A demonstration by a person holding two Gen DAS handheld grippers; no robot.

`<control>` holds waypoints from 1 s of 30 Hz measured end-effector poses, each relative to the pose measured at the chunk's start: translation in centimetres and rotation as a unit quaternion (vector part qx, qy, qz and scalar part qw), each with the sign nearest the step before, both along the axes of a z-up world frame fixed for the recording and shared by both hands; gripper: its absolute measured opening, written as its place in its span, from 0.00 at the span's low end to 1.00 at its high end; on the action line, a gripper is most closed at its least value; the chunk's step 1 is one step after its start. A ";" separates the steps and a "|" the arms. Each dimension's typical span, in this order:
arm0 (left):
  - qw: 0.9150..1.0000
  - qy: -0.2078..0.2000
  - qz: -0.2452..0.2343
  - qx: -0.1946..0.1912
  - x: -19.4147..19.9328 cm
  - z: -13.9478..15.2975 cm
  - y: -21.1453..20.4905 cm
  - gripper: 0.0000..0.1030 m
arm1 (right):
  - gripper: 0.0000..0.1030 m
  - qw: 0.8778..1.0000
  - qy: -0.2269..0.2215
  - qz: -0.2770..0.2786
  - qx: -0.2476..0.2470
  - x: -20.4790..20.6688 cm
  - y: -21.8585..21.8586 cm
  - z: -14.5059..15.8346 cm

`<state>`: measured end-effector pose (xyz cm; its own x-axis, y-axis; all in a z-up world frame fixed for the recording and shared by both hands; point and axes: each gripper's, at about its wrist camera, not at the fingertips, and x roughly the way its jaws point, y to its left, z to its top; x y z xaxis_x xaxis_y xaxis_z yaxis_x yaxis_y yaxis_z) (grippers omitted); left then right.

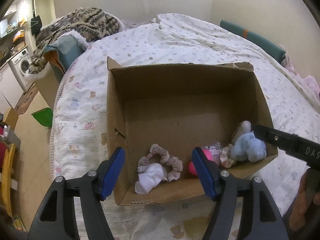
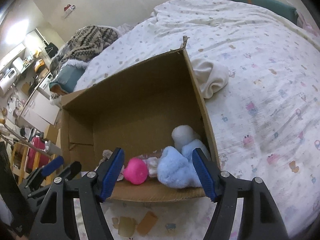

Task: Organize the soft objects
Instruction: 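Open both tools and withdraw them from the box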

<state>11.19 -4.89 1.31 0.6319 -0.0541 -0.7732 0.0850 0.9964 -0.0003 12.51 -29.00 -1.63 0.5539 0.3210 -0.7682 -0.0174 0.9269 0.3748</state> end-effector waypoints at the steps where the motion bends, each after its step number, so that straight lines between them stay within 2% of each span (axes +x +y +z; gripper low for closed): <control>1: 1.000 -0.001 0.000 0.000 -0.1 0.1 0.0 0.65 | 0.72 1.000 0.000 0.001 -0.002 -0.1 0.1 0.0; 5: 1.000 -0.003 0.002 0.005 -0.8 0.7 0.2 0.65 | 0.72 1.000 0.006 0.010 -0.006 -0.7 0.4 0.0; 8: 1.000 -0.003 0.001 0.000 -1.7 1.2 0.5 0.65 | 0.72 0.999 0.024 0.036 0.009 -1.3 0.9 -0.2; 15: 1.000 -0.004 0.001 -0.006 -4.4 1.7 0.9 0.65 | 0.72 0.998 -0.001 0.059 -0.034 -3.6 2.1 1.4; 22: 1.000 0.011 0.008 -0.013 -5.9 1.1 0.8 0.65 | 0.72 0.998 0.012 0.050 -0.024 -5.3 1.5 1.2; 30: 0.998 0.055 0.014 -0.024 -6.7 -0.8 0.5 0.65 | 0.72 0.997 0.064 0.030 -0.006 -6.6 0.7 -0.6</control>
